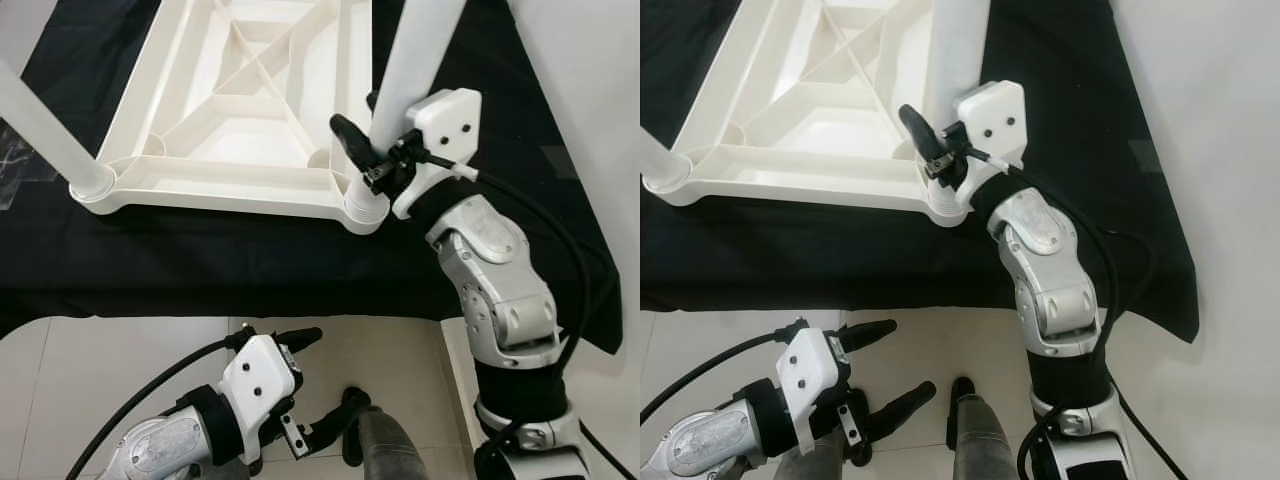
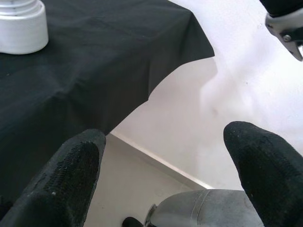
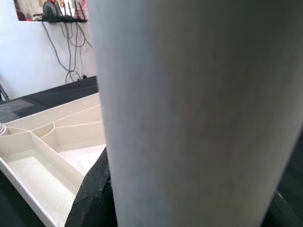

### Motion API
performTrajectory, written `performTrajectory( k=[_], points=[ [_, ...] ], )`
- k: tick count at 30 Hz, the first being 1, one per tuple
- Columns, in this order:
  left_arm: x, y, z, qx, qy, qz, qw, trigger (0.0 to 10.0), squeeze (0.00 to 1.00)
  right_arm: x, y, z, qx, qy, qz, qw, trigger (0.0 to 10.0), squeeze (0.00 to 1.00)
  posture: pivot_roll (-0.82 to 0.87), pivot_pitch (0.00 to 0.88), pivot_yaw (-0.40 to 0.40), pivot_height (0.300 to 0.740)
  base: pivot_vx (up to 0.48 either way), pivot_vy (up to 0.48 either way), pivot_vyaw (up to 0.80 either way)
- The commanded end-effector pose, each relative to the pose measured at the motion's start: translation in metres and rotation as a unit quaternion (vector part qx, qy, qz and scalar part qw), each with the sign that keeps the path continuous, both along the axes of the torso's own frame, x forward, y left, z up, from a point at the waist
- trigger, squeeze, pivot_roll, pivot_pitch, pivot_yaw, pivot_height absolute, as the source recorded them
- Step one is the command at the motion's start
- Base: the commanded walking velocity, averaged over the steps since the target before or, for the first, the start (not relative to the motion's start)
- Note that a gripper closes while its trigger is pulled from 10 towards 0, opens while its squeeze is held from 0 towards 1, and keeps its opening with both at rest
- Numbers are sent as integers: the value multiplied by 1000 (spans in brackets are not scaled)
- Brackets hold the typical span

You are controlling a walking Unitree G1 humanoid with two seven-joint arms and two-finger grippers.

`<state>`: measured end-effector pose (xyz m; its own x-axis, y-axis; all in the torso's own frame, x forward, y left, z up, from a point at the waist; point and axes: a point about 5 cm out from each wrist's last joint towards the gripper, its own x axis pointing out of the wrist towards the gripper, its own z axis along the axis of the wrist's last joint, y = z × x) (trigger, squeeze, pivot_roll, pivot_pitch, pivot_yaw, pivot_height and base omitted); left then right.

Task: Building children table

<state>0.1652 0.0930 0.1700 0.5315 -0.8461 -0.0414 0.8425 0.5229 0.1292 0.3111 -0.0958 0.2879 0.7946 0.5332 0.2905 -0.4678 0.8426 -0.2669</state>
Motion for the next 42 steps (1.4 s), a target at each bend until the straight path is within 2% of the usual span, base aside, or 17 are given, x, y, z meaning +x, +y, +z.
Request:
performTrajectory(
  k=[1, 4, 7, 9, 10, 12, 13, 15, 19, 23, 25, 31, 37, 38, 40, 42],
  points=[
    [-3, 0, -6, 9, 11, -2, 1000, 10000, 0, 18, -10, -58, -31, 161, -30, 986, 10000, 0, 42, 412, -33, 740, 0, 0, 0],
    [-3, 0, -6, 9, 11, -1, 1000, 10000, 0, 20, -11, -60, -28, 169, -35, 985, 10000, 0, 42, 413, -36, 740, 0, 0, 0],
    [-3, 0, -6, 8, 11, -1, 1000, 10000, 0, 24, -17, -65, -20, 191, -67, 979, 10000, 0, 43, 415, -37, 740, 0, 0, 0],
    [-3, 0, -6, 8, 11, 0, 1000, 10000, 0, 27, -27, -73, -2, 226, -130, 965, 10000, 0, 41, 415, -36, 740, 0, 0, 0],
    [-3, 0, -6, 8, 11, 0, 1000, 10000, 0, 27, -27, -73, -2, 226, -130, 965, 10000, 0, 41, 415, -36, 740, 0, 0, 0],
    [-3, -1, -6, 10, 10, -2, 1000, 10000, 0, 27, -31, -82, 22, 249, -187, 950, 10000, 0, 38, 417, -35, 740, 0, 0, 0],
    [-3, -1, -6, 10, 10, -2, 1000, 10000, 0, 27, -31, -82, 22, 249, -187, 950, 10000, 0, 38, 417, -35, 740, 0, 0, 0],
    [-3, -1, -5, 10, 9, -3, 1000, 10000, 0, 24, -30, -86, 49, 250, -225, 941, 10000, 0, 43, 417, -34, 740, 0, 0, 0],
    [-3, -1, -5, 9, 9, -2, 1000, 10000, 0, 21, -25, -86, 58, 242, -238, 939, 10000, 0, 44, 418, -34, 740, 0, 0, 0],
    [-3, -1, -5, 10, 9, -1, 1000, 10000, 0, 14, -10, -87, 43, 232, -233, 944, 10000, 0, 44, 418, -35, 740, 0, 0, 0],
    [-3, -1, -5, 10, 9, -1, 1000, 10000, 0, 14, -7, -88, 42, 234, -230, 944, 10000, 0, 44, 417, -35, 740, 0, 0, 0],
    [-3, -1, -5, 9, 8, 0, 1000, 10000, 0, 15, -5, -88, 40, 234, -231, 944, 10000, 0, 45, 417, -36, 740, 0, 0, 0],
    [-3, -1, -5, 9, 8, 0, 1000, 10000, 0, 20, -10, -82, 46, 223, -233, 945, 10000, 0, 43, 417, -35, 740, 0, 0, 0],
    [-3, -1, -5, 9, 8, 0, 1000, 10000, 0, 21, -11, -81, 47, 221, -231, 946, 10000, 267, 43, 417, -35, 740, 0, 0, 0],
    [-3, -1, -5, 9, 8, 0, 1000, 10000, 0, 21, -11, -79, 51, 218, -225, 948, 10000, 1000, 43, 417, -35, 740, 0, 0, 0],
    [-3, 0, -6, 9, 8, 0, 1000, 10000, 0, 21, -10, -76, 58, 212, -212, 952, 10000, 1000, 44, 417, -33, 740, 0, 0, 0]
  ],
)
